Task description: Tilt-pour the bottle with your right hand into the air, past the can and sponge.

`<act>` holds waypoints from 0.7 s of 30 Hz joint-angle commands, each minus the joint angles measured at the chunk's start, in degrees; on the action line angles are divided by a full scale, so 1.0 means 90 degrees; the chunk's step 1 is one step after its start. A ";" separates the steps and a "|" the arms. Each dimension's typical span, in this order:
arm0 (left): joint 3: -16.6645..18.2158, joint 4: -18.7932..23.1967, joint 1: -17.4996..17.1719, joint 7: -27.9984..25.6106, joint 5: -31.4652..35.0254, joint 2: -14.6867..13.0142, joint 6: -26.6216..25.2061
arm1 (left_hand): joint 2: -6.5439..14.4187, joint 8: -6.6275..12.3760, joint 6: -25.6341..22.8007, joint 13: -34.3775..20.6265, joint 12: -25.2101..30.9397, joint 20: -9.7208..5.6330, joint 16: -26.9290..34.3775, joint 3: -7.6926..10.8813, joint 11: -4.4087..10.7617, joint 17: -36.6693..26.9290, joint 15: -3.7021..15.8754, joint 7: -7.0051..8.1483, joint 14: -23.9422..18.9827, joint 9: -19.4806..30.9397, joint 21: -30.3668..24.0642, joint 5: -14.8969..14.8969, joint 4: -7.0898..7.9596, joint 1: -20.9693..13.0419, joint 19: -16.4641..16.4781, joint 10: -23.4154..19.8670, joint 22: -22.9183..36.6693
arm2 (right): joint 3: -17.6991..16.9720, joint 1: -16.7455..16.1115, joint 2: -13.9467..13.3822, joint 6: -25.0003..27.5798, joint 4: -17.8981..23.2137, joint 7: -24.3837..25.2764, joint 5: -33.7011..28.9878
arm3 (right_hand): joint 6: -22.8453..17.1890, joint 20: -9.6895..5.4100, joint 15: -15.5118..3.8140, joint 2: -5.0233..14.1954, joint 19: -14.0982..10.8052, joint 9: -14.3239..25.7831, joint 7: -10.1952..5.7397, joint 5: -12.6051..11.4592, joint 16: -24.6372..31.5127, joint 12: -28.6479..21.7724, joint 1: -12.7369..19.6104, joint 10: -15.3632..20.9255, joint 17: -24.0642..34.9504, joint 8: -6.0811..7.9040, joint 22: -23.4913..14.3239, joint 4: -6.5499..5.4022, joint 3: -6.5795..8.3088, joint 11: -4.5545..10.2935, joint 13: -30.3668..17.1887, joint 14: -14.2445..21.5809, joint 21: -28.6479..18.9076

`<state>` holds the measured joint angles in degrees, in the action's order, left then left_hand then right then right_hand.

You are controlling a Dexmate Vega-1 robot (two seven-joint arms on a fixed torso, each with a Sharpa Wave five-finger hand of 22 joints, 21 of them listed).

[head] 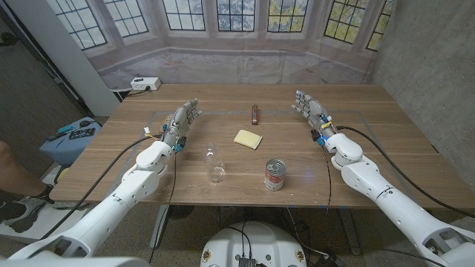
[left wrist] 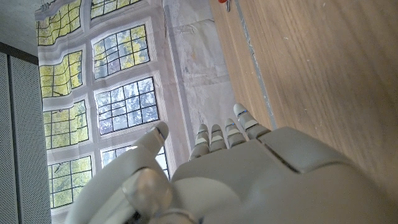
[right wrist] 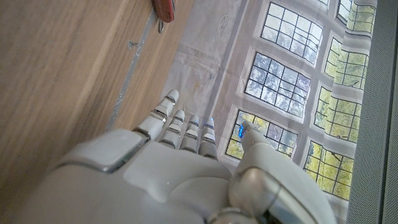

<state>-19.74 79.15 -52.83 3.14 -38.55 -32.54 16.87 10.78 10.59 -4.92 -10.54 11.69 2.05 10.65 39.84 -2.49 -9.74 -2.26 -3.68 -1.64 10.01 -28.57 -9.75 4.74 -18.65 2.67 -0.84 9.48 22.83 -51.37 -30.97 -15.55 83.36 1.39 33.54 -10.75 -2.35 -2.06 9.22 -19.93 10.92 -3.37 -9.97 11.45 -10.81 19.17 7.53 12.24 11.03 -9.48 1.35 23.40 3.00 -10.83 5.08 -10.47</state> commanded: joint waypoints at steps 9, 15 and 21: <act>-0.0146 -0.0364 0.0342 0.0287 0.0094 0.0126 0.0133 | -0.0010 0.0016 -0.0085 -0.0035 0.0039 -0.0009 0.0011 0.0016 -0.0072 -0.0018 -0.0084 0.0010 -0.0003 0.0029 0.0057 -0.0025 -0.0054 -0.0108 0.0087 -0.0049 0.0016 | -0.0004 -0.0296 -0.0250 0.0015 0.0706 0.0413 -0.0458 | -0.0067 -0.0253 -0.0269 -0.0029 -0.0077 0.0023 0.0074 -0.0018 0.0049 -0.0053 0.0110 0.0077 -0.0026 0.0043 -0.0018 0.0107 0.0024 -0.0041 -0.0023 0.0048 -0.0047; -0.0166 -0.0386 0.0366 0.0341 0.0082 0.0134 0.0125 | -0.0007 0.0014 -0.0087 -0.0036 0.0038 -0.0009 0.0012 0.0014 -0.0070 -0.0019 -0.0093 0.0007 -0.0005 0.0029 0.0071 -0.0023 -0.0066 -0.0117 0.0095 -0.0054 0.0017 | -0.0040 -0.0410 -0.0365 0.0134 0.1007 0.0517 -0.0525 | -0.0072 -0.0259 -0.0270 -0.0045 -0.0063 0.0023 0.0080 -0.0015 0.0046 -0.0054 0.0129 0.0085 -0.0039 0.0044 -0.0018 0.0146 0.0016 -0.0035 -0.0024 0.0043 -0.0041; -0.0193 -0.0398 0.0372 0.0410 0.0072 0.0135 0.0120 | -0.0007 0.0010 -0.0087 -0.0036 0.0037 -0.0001 0.0010 0.0009 -0.0074 -0.0019 -0.0112 0.0007 0.0001 0.0030 0.0090 -0.0020 -0.0080 -0.0127 0.0098 -0.0057 0.0017 | -0.0122 -0.0647 -0.0549 0.0357 0.1556 0.0762 -0.0631 | -0.0093 -0.0243 -0.0248 -0.0057 -0.0078 0.0024 0.0116 -0.0010 0.0052 -0.0054 0.0136 0.0094 -0.0048 0.0051 -0.0018 0.0182 -0.0002 -0.0048 -0.0026 0.0045 -0.0047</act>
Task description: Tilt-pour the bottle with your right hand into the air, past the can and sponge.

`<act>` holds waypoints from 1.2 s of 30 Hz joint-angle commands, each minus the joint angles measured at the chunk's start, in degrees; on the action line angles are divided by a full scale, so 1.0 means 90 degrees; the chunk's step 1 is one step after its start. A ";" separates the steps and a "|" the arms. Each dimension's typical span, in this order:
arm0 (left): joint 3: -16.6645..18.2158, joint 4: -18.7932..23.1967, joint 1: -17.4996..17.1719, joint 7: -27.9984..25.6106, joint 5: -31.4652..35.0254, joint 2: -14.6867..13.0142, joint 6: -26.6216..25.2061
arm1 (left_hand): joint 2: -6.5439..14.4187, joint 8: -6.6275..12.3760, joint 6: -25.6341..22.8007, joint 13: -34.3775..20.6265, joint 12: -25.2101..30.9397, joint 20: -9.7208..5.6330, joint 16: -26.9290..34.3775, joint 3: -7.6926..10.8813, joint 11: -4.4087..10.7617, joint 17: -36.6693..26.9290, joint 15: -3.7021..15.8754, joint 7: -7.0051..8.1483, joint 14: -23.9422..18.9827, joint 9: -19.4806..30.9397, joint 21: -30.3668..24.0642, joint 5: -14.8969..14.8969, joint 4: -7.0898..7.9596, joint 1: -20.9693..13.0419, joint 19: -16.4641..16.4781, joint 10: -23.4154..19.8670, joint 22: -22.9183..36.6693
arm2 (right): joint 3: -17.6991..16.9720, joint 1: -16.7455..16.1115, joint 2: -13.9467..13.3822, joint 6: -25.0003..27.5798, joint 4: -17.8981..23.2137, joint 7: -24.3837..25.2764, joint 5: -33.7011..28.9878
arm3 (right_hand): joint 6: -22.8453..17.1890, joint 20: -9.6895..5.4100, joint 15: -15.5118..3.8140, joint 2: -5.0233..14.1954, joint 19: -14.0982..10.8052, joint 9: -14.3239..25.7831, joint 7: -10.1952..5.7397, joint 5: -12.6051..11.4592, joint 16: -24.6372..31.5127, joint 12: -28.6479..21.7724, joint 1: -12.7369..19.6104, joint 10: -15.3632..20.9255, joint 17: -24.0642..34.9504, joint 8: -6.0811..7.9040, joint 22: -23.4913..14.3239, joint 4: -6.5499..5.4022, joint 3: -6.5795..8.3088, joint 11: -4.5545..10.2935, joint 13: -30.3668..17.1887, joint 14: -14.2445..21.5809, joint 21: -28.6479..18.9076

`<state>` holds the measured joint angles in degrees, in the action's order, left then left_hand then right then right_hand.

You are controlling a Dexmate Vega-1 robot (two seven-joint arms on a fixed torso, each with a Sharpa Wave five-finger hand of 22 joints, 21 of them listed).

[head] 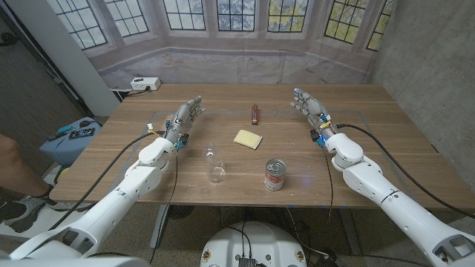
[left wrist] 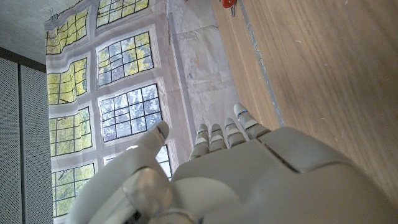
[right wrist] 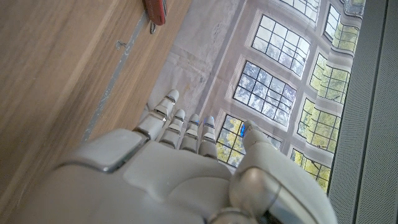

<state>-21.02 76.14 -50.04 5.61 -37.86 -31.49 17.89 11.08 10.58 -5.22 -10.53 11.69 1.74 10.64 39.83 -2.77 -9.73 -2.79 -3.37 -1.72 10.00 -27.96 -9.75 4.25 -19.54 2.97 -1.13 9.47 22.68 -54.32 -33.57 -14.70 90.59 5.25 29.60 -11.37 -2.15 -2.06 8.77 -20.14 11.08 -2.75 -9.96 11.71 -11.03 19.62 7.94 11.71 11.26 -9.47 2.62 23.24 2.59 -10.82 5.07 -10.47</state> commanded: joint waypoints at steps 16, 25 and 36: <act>-0.0077 -0.0062 0.0098 0.0251 -0.0006 -0.0012 0.0008 | -0.0043 0.0003 -0.0053 -0.0039 0.0027 0.0039 0.0005 0.0015 -0.0048 -0.0012 -0.0062 -0.0037 0.0005 0.0030 0.0079 -0.0016 -0.0101 -0.0086 0.0085 -0.0020 0.0020 | -0.0256 -0.0794 -0.0514 0.0534 0.1661 0.0683 -0.0383 | -0.0053 -0.0239 -0.0209 -0.0038 -0.0055 0.0008 0.0081 -0.0003 0.0032 -0.0027 0.0115 0.0063 -0.0015 0.0028 -0.0020 0.0162 -0.0042 -0.0023 -0.0031 0.0054 -0.0050; -0.0094 -0.0059 0.0112 0.0292 0.0011 -0.0019 0.0025 | -0.0040 -0.0001 -0.0050 -0.0039 0.0025 0.0042 0.0002 0.0018 -0.0058 -0.0010 -0.0061 -0.0040 0.0005 0.0030 0.0104 -0.0018 -0.0133 -0.0114 0.0095 -0.0025 0.0020 | -0.0280 -0.0986 -0.0556 0.0534 0.1948 0.0773 -0.0499 | -0.0052 -0.0250 -0.0211 -0.0067 -0.0040 0.0008 0.0096 -0.0003 0.0025 -0.0026 0.0154 0.0072 -0.0032 0.0023 -0.0019 0.0238 -0.0061 -0.0044 -0.0032 0.0052 -0.0041; -0.0115 -0.0113 0.0155 0.0402 0.0003 -0.0004 0.0074 | -0.0037 -0.0004 -0.0046 -0.0040 0.0021 0.0040 -0.0001 0.0024 -0.0055 -0.0009 -0.0060 -0.0041 0.0009 0.0030 0.0138 -0.0022 -0.0178 -0.0153 0.0106 -0.0025 0.0021 | -0.0387 -0.1392 -0.0730 0.0670 0.2554 0.0975 -0.0684 | -0.0046 -0.0210 -0.0151 -0.0116 -0.0060 0.0008 0.0159 0.0001 0.0021 -0.0025 0.0191 0.0081 -0.0048 0.0018 -0.0019 0.0321 -0.0092 -0.0085 -0.0032 0.0064 -0.0048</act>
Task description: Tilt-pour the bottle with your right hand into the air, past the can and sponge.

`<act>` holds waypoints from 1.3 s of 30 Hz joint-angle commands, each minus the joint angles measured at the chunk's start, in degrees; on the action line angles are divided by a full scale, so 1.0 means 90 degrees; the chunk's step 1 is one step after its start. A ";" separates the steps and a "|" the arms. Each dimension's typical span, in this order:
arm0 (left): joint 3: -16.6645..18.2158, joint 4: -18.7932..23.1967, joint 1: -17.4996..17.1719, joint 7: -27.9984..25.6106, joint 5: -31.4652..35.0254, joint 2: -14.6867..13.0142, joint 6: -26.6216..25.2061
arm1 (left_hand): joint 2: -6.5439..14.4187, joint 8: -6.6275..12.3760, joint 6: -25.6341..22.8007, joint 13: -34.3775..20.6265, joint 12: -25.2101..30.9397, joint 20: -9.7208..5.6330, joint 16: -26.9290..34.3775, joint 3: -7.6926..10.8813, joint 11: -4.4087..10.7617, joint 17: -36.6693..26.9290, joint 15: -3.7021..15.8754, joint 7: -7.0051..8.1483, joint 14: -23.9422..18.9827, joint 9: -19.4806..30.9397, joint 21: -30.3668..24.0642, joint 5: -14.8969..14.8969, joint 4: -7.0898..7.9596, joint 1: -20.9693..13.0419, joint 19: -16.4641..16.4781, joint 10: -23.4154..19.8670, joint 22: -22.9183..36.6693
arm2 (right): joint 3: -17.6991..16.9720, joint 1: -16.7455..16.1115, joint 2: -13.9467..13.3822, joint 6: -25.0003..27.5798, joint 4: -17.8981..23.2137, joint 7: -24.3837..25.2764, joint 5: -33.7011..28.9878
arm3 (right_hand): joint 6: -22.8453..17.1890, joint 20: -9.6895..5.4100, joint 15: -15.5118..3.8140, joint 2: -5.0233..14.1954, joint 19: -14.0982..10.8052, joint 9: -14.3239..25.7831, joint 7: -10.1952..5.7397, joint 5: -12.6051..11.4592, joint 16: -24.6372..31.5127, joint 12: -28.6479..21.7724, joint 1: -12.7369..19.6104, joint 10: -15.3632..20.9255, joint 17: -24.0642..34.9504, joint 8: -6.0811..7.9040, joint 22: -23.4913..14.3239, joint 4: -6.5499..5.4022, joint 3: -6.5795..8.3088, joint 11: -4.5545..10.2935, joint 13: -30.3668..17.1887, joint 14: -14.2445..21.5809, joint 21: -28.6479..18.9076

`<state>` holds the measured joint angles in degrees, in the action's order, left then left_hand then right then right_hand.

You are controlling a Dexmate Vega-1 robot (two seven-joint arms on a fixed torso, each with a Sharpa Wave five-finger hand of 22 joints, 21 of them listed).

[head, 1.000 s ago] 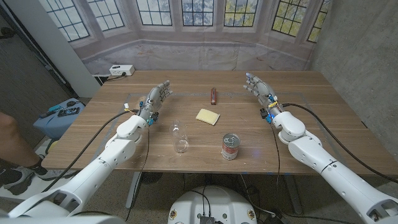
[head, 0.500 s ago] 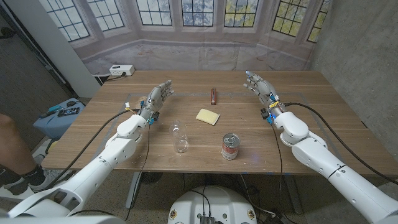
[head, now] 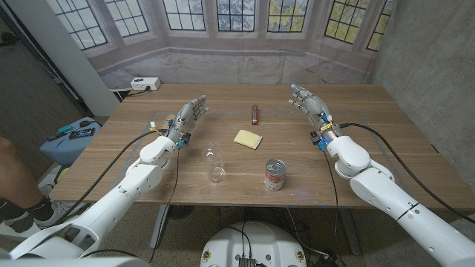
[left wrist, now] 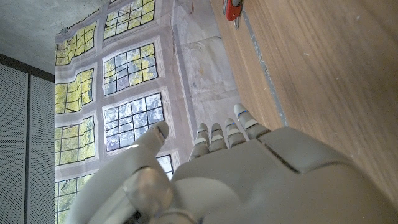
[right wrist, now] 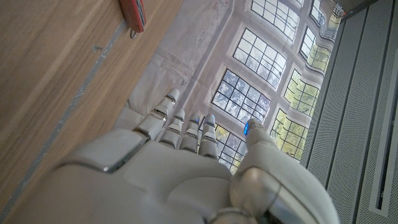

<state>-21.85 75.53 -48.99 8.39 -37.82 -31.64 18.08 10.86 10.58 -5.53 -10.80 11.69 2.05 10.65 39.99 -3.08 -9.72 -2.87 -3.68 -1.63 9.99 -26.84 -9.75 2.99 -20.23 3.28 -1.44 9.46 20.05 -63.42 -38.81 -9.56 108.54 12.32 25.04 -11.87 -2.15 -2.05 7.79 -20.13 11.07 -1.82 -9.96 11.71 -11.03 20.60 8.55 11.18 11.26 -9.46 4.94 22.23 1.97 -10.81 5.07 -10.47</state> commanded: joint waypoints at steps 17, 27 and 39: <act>-0.0062 -0.0151 0.0083 0.0199 -0.0016 0.0076 0.0115 | -0.0001 -0.0006 -0.0010 -0.0011 0.0015 0.0011 0.0000 0.0013 -0.0053 -0.0012 -0.0060 -0.0013 -0.0005 0.0031 0.0070 -0.0029 -0.0099 -0.0139 0.0092 0.0012 0.0024 | -0.0195 -0.0863 -0.0325 0.0364 0.1301 0.0336 -0.0356 | 0.0046 -0.0185 -0.0117 -0.0089 -0.0033 0.0008 0.0129 -0.0001 0.0003 -0.0012 0.0184 -0.0018 -0.0013 0.0006 -0.0019 0.0238 -0.0029 -0.0083 -0.0035 0.0057 -0.0038; -0.0114 -0.0323 0.0215 0.0326 -0.0007 0.0141 0.0140 | 0.0002 -0.0007 -0.0009 -0.0011 0.0010 0.0013 0.0001 0.0009 -0.0030 -0.0015 -0.0073 -0.0023 -0.0001 0.0031 0.0099 -0.0031 -0.0122 -0.0165 0.0107 0.0022 0.0025 | -0.0252 -0.1081 -0.0404 0.0521 0.1623 0.0415 -0.0423 | 0.0045 -0.0182 -0.0116 -0.0098 -0.0030 0.0007 0.0141 -0.0005 0.0001 -0.0013 0.0217 -0.0015 -0.0018 0.0007 -0.0019 0.0275 -0.0031 -0.0083 -0.0035 0.0061 -0.0037; -0.0154 -0.0336 0.0276 0.0368 0.0027 0.0147 0.0118 | 0.0003 -0.0014 0.0011 -0.0013 0.0008 0.0012 0.0000 -0.0002 -0.0047 -0.0019 -0.0077 -0.0024 0.0008 0.0032 0.0137 -0.0032 -0.0146 -0.0193 0.0116 0.0023 0.0026 | -0.0312 -0.1460 -0.0480 0.0611 0.1986 0.0530 -0.0527 | 0.0064 -0.0183 -0.0111 -0.0115 -0.0033 0.0006 0.0152 -0.0013 -0.0012 -0.0007 0.0284 -0.0033 -0.0028 0.0001 -0.0018 0.0337 -0.0021 -0.0093 -0.0035 0.0050 -0.0038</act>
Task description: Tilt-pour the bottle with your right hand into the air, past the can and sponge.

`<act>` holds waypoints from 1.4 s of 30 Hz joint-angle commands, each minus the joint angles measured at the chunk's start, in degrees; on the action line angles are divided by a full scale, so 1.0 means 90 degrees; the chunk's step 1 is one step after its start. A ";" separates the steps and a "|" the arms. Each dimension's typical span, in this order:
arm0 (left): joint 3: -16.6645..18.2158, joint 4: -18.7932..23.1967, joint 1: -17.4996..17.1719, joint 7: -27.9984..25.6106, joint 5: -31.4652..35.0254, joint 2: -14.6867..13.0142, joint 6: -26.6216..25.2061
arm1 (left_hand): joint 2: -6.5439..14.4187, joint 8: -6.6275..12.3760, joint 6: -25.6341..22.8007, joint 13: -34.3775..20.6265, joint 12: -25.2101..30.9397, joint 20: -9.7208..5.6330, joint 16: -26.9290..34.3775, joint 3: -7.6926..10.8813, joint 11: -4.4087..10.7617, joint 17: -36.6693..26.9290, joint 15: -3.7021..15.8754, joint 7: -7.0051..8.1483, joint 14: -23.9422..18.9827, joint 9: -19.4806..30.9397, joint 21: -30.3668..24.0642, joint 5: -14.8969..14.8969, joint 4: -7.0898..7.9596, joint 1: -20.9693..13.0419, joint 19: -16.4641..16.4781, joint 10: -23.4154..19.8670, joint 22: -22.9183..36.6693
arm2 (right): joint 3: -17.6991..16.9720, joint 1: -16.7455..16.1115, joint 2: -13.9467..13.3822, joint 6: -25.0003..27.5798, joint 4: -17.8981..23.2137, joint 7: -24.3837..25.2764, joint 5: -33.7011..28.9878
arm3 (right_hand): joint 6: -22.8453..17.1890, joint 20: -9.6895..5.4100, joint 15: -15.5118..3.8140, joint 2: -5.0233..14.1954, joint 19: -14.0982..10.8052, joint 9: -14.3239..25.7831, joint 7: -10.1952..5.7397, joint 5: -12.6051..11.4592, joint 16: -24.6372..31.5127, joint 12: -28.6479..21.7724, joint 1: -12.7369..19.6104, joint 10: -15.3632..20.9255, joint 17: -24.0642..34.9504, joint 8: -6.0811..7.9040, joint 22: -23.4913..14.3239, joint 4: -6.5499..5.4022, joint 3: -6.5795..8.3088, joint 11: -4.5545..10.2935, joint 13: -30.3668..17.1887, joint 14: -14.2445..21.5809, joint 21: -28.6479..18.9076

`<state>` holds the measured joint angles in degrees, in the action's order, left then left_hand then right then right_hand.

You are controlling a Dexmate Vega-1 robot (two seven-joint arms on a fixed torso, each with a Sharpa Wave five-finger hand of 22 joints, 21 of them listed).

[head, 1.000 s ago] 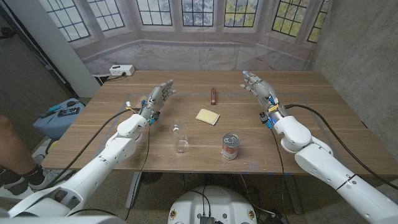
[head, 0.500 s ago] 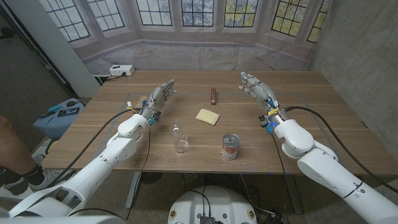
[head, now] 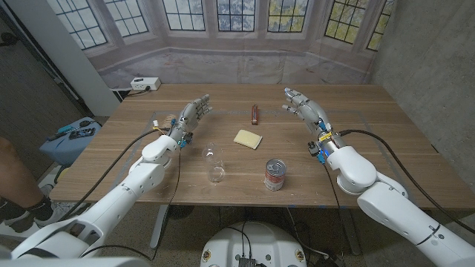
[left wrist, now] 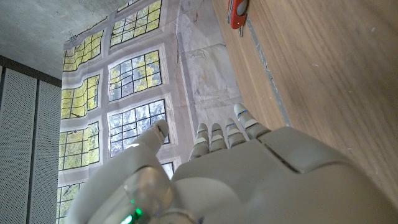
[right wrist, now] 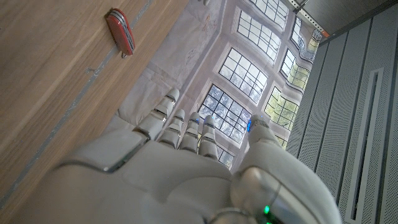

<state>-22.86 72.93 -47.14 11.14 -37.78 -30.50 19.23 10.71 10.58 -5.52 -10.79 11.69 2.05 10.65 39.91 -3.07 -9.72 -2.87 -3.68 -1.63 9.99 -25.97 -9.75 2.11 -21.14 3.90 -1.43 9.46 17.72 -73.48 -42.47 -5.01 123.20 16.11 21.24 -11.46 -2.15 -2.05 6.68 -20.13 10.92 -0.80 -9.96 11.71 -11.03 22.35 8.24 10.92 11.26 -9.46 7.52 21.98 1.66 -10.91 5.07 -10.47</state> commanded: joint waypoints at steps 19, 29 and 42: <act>0.0008 0.0295 -0.0128 -0.0022 0.0047 -0.0151 -0.0033 | 0.0021 -0.0011 0.0009 -0.0017 0.0013 0.0031 0.0004 -0.0009 -0.0080 -0.0021 -0.0093 -0.0041 0.0008 0.0032 0.0102 -0.0037 -0.0087 -0.0140 0.0069 0.0007 0.0028 | 0.0173 -0.0710 -0.0018 0.0204 0.0763 0.0275 -0.0508 | 0.0076 -0.0108 -0.0030 -0.0063 -0.0074 0.0019 0.0156 -0.0036 -0.0029 -0.0006 0.0317 -0.0019 -0.0022 -0.0010 -0.0014 0.0215 0.0040 -0.0220 -0.0024 0.0061 -0.0045; 0.0084 0.0381 -0.0217 -0.0052 0.0053 -0.0256 0.0029 | 0.0025 -0.0009 0.0007 -0.0018 0.0012 0.0031 0.0006 -0.0019 -0.0069 -0.0024 -0.0086 -0.0041 0.0009 0.0032 0.0130 -0.0038 -0.0098 -0.0159 0.0081 0.0006 0.0029 | 0.0389 -0.0729 0.0068 0.0394 0.0934 0.0406 -0.0802 | 0.0065 -0.0096 -0.0008 -0.0085 -0.0114 0.0018 0.0191 -0.0049 -0.0022 -0.0017 0.0440 0.0004 -0.0029 0.0000 -0.0011 0.0265 0.0068 -0.0257 -0.0025 0.0102 -0.0052; 0.0104 0.0060 -0.0087 0.0107 -0.0011 -0.0165 0.0166 | 0.0026 -0.0010 0.0011 -0.0019 0.0011 0.0040 0.0007 -0.0032 -0.0063 -0.0025 -0.0091 -0.0040 0.0010 0.0033 0.0166 -0.0039 -0.0110 -0.0180 0.0091 0.0008 0.0030 | 0.0745 -0.0739 0.0259 0.0841 0.1242 0.0705 -0.1150 | 0.0078 -0.0041 0.0067 -0.0132 -0.0192 0.0017 0.0301 -0.0058 -0.0010 -0.0024 0.0645 0.0018 -0.0035 0.0004 -0.0009 0.0311 0.0109 -0.0351 -0.0028 0.0182 -0.0066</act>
<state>-22.11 75.48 -48.77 11.08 -37.57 -32.47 19.68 11.01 10.58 -5.42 -10.77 11.69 2.35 10.64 39.51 -3.28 -9.72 -3.18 -3.78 -1.32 9.99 -24.56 -9.75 1.41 -21.87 4.20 -1.22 9.45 21.91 -79.99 -41.50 -0.27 132.39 20.39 13.53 -10.54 -2.36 -1.62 5.61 -21.15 10.93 1.57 -10.18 11.71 -11.03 27.47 8.34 10.66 11.26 -9.33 9.96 22.69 -1.11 -11.17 6.30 -10.82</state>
